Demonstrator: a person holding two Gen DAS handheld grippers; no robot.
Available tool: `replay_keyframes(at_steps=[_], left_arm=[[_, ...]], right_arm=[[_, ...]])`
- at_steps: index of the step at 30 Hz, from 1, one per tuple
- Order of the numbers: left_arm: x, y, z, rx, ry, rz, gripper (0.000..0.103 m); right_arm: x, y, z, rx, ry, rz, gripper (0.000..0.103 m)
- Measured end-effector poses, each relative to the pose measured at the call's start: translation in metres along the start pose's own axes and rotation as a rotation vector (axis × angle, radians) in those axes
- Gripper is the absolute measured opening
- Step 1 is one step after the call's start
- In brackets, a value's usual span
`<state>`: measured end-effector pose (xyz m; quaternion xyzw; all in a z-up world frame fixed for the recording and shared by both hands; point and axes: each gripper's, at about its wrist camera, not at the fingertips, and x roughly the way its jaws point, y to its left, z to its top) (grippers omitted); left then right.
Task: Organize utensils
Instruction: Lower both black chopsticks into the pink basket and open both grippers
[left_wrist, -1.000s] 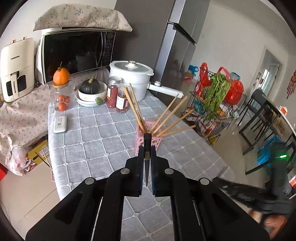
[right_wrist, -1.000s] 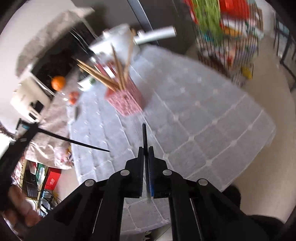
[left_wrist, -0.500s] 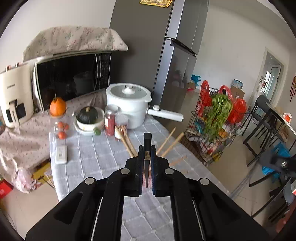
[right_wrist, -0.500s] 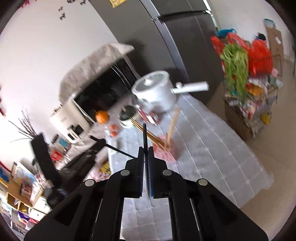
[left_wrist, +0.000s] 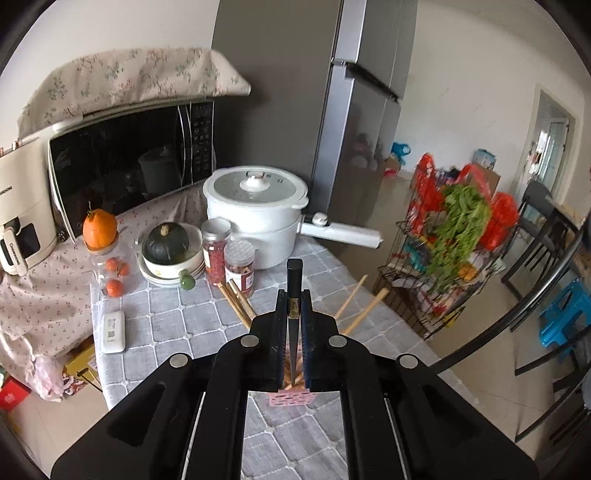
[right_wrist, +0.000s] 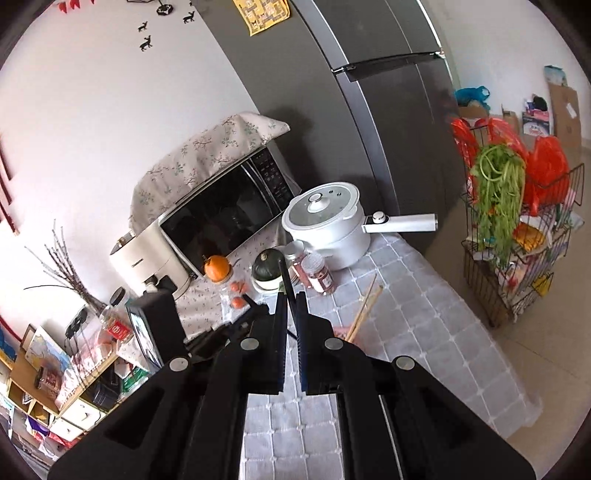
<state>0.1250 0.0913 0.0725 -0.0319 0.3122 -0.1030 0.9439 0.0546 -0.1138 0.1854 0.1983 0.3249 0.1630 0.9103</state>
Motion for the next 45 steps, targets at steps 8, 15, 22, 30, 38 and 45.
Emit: replay_keyframes(at_steps=[8,15,22,30,38,45], left_arm=[[0.015,0.038,-0.006,-0.131,-0.013,-0.039,0.018],[-0.001,0.056,0.001,-0.177,-0.056,-0.045,0.024],[0.011,0.064,-0.008,-0.183,-0.020,-0.044,0.027],[0.018,0.076,-0.023,-0.215,0.017,-0.045,0.029],[0.005,0.072,-0.027,-0.223,0.007,-0.040,0.041],[-0.011,0.052,-0.035,-0.201,-0.021,-0.004,0.068]], right_arm=[[0.059,-0.010,0.017,0.021,0.034,-0.039,0.005],[0.090,-0.008,0.022,0.016,0.056,-0.062,0.005],[0.115,-0.004,0.019,0.015,0.083,-0.088,0.005],[0.152,-0.005,0.000,0.020,0.165,-0.103,0.013],[0.131,-0.012,-0.016,0.028,0.135,-0.115,0.035],[0.107,-0.017,-0.037,-0.033,0.081,-0.194,0.051]])
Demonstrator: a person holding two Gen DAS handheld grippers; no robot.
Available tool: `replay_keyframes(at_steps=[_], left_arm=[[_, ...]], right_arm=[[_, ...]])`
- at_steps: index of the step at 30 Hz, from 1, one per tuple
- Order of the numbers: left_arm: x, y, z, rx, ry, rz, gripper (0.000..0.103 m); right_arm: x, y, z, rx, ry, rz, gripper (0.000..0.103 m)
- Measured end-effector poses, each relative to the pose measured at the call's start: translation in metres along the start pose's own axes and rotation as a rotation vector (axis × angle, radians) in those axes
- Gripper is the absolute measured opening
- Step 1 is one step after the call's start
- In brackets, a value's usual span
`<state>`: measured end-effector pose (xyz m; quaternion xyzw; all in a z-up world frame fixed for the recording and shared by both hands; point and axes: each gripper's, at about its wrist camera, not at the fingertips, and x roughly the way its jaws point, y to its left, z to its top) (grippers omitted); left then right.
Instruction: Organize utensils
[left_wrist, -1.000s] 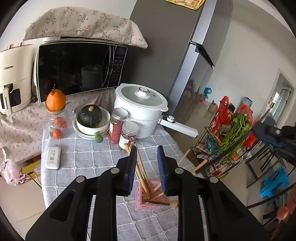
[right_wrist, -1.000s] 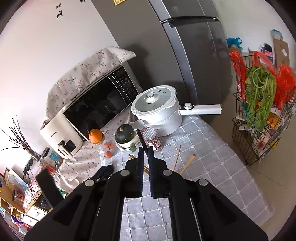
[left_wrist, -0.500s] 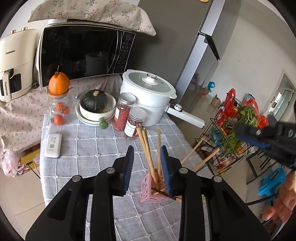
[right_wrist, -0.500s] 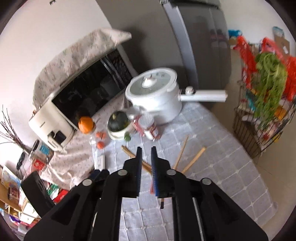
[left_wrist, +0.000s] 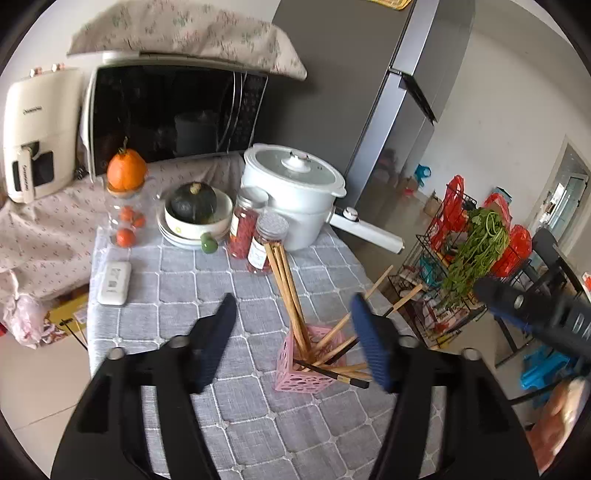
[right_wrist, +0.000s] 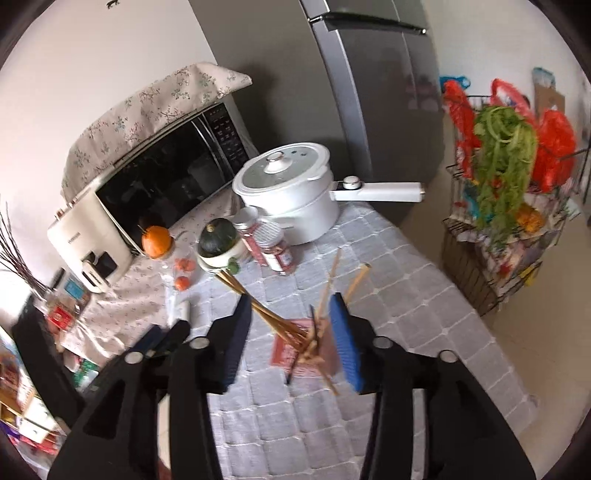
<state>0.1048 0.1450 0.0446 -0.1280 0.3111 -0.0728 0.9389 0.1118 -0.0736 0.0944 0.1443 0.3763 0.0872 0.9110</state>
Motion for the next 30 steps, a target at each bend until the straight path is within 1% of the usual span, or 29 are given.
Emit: replay_keyframes(at_steps=[1,2,3,4,5,6,7,8,10,12,15,17,19,20,22,23,26,30], left_arm=[[-0.005,-0.003,-0.002,0.008,-0.016,0.013,0.073],[-0.008,-0.006,-0.004,0.018,-0.029,0.028,0.075],[-0.013,-0.010,-0.008,0.031,-0.044,0.049,0.079],[-0.017,-0.013,-0.012,0.042,-0.055,0.066,0.083],[-0.020,-0.017,-0.017,0.052,-0.065,0.084,0.085],[-0.022,-0.019,-0.021,0.059,-0.071,0.100,0.087],[-0.025,-0.021,-0.025,0.068,-0.079,0.119,0.090],[-0.027,-0.023,-0.032,0.079,-0.086,0.139,0.092],[-0.029,-0.025,-0.043,0.083,-0.091,0.160,0.096],[-0.029,-0.027,-0.056,0.085,-0.084,0.177,0.096],[-0.028,-0.032,-0.072,0.088,-0.080,0.173,0.096],[-0.026,-0.037,-0.081,0.103,-0.079,0.171,0.096],[-0.026,-0.042,-0.087,0.127,-0.077,0.173,0.096],[-0.025,-0.044,-0.088,0.135,-0.078,0.174,0.096],[-0.026,-0.048,-0.091,0.143,-0.086,0.183,0.096],[-0.027,-0.051,-0.092,0.151,-0.088,0.187,0.096],[-0.031,-0.058,-0.094,0.162,-0.106,0.185,0.096],[-0.033,-0.069,-0.098,0.186,-0.113,0.175,0.096]], right_arm=[[-0.002,-0.002,-0.006,-0.009,-0.011,-0.023,0.056],[-0.004,-0.003,-0.011,-0.016,-0.024,-0.046,0.062],[-0.006,-0.005,-0.016,-0.024,-0.040,-0.073,0.064],[-0.008,-0.007,-0.023,-0.035,-0.060,-0.105,0.069],[-0.009,-0.009,-0.030,-0.049,-0.079,-0.143,0.074],[-0.011,-0.012,-0.037,-0.058,-0.101,-0.177,0.075],[-0.014,-0.015,-0.041,-0.059,-0.119,-0.197,0.080],[-0.017,-0.020,-0.048,-0.052,-0.149,-0.227,0.088],[-0.025,-0.030,-0.061,-0.026,-0.203,-0.280,0.096],[-0.027,-0.039,-0.074,-0.021,-0.225,-0.326,0.096],[-0.025,-0.045,-0.091,-0.056,-0.211,-0.376,0.096],[-0.023,-0.052,-0.106,-0.057,-0.209,-0.406,0.096],[-0.022,-0.059,-0.117,-0.023,-0.214,-0.393,0.096],[-0.022,-0.068,-0.125,0.018,-0.220,-0.393,0.096],[-0.021,-0.077,-0.129,0.047,-0.195,-0.378,0.096],[-0.023,-0.078,-0.129,0.049,-0.192,-0.375,0.096],[-0.034,-0.083,-0.129,0.043,-0.234,-0.404,0.096],[-0.043,-0.089,-0.132,0.056,-0.249,-0.395,0.096]])
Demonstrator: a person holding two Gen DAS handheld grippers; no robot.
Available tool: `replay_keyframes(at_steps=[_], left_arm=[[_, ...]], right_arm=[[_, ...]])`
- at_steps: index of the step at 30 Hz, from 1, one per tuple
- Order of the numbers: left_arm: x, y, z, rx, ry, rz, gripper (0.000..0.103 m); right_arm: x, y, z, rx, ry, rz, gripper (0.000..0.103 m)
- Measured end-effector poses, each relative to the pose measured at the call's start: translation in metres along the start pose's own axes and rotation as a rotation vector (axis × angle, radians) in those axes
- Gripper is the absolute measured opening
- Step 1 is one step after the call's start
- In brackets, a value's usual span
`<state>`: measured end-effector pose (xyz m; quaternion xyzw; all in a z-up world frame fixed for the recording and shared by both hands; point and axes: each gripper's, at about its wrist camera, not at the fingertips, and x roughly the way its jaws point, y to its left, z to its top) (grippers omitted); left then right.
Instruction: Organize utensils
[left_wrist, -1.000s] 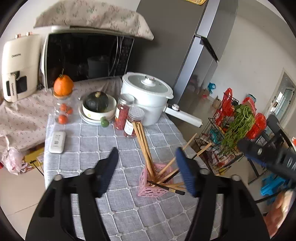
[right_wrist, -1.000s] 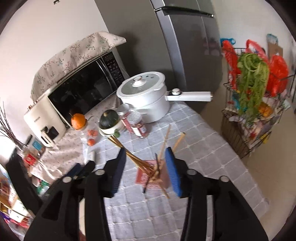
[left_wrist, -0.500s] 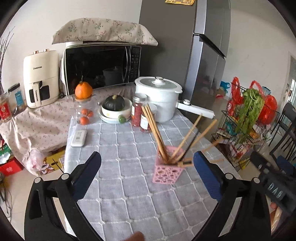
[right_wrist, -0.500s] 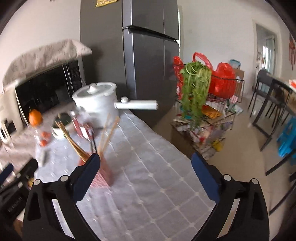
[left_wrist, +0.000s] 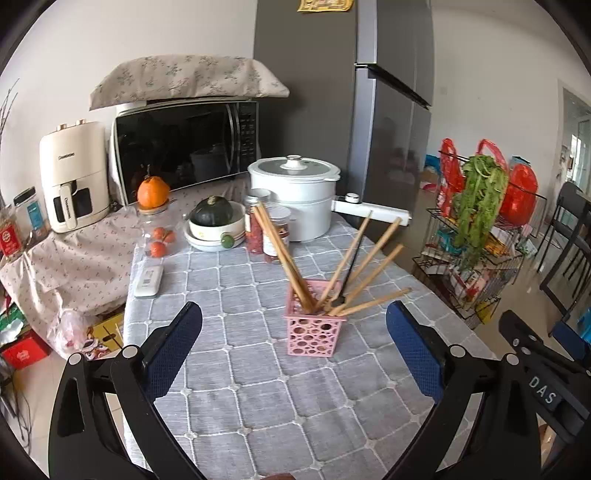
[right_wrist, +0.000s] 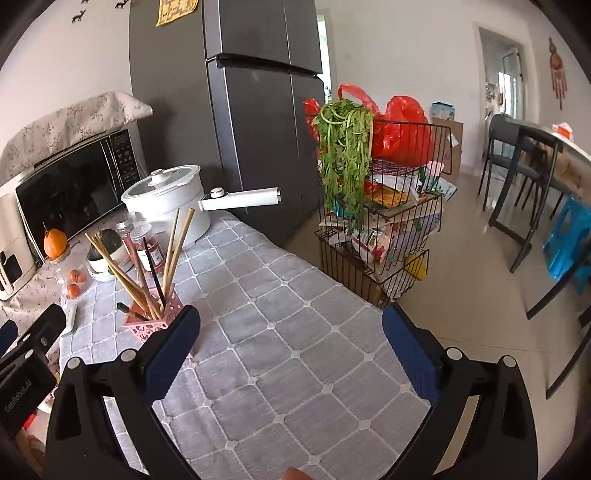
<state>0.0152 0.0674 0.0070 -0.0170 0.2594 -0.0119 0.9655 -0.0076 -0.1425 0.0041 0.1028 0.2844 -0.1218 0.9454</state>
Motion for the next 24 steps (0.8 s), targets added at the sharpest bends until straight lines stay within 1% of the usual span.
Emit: replay_keyframes(at_steps=[2,5,9,24], left_arm=[[-0.001,-0.006,-0.002,0.017,-0.001,-0.001,0.096],[0.001,-0.008,-0.003,0.016,0.001,-0.005,0.096],[0.003,-0.011,-0.003,0.023,0.007,-0.012,0.096],[0.009,-0.009,-0.005,0.009,0.018,0.000,0.096]], right_arm=[[-0.001,-0.004,-0.001,0.005,-0.009,0.001,0.096],[0.000,-0.007,-0.001,0.008,-0.010,0.002,0.096],[0.004,-0.007,-0.001,0.009,0.007,0.016,0.096],[0.010,-0.003,-0.006,0.007,0.031,0.023,0.096]])
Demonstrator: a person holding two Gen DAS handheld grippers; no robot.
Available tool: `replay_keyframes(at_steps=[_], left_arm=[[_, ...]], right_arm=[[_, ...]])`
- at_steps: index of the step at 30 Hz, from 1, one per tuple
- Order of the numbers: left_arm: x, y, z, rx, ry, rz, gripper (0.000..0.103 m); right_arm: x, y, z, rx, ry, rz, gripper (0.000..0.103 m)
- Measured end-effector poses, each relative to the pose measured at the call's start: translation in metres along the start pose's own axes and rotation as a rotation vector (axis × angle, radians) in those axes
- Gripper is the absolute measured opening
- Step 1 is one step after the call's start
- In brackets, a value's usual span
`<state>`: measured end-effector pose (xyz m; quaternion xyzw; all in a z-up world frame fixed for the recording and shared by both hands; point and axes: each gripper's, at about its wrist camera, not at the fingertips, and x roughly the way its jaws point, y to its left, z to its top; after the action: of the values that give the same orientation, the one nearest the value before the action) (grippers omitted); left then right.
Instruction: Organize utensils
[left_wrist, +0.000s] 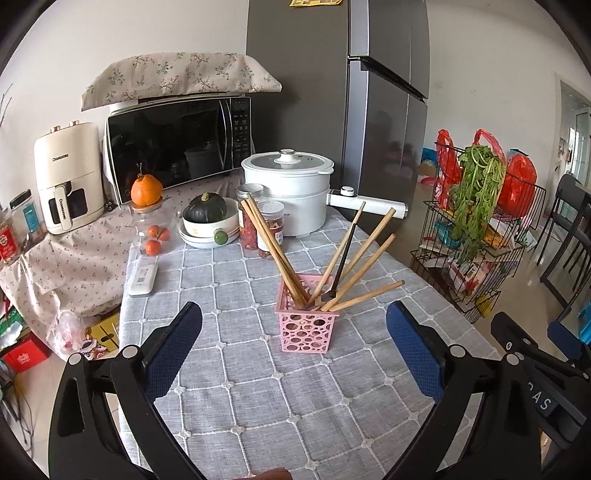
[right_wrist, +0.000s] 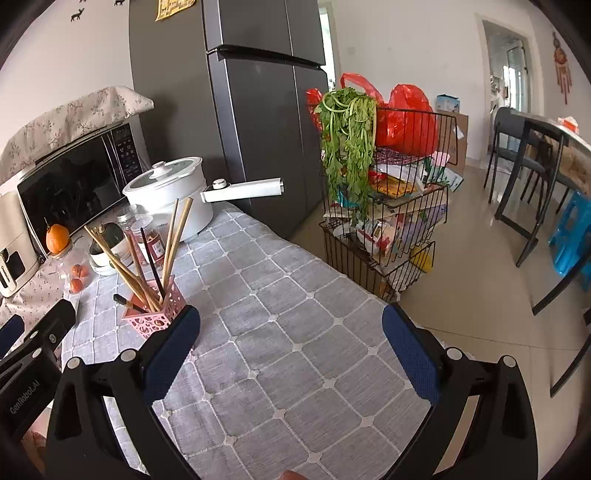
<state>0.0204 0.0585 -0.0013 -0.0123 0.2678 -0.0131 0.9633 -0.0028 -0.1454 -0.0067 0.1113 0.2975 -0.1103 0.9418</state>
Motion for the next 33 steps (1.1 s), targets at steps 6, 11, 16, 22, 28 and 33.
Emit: replay_keyframes(at_steps=[6,11,16,22,28,33], left_arm=[[0.0029,0.0039,0.0005,-0.006,0.011,0.006,0.096],[0.0036,0.0042,0.0007,-0.009,0.013,0.008,0.096],[0.0041,0.0033,0.0003,-0.005,0.014,0.009,0.096],[0.0042,0.0037,0.0003,-0.004,0.016,0.008,0.096],[0.0038,0.0041,0.0000,-0.007,0.016,0.011,0.096],[0.0036,0.0070,-0.0008,-0.017,0.013,0.018,0.096]], right_arm=[[0.0031,0.0015,-0.0006,0.006,0.011,0.003,0.096],[0.0044,0.0023,-0.0015,0.006,0.017,0.004,0.096],[0.0075,0.0009,-0.0016,0.021,0.036,0.014,0.096],[0.0085,0.0009,-0.0021,0.021,0.038,0.012,0.096],[0.0093,0.0008,-0.0029,0.021,0.045,0.014,0.096],[0.0096,0.0009,-0.0031,0.020,0.045,0.013,0.096]])
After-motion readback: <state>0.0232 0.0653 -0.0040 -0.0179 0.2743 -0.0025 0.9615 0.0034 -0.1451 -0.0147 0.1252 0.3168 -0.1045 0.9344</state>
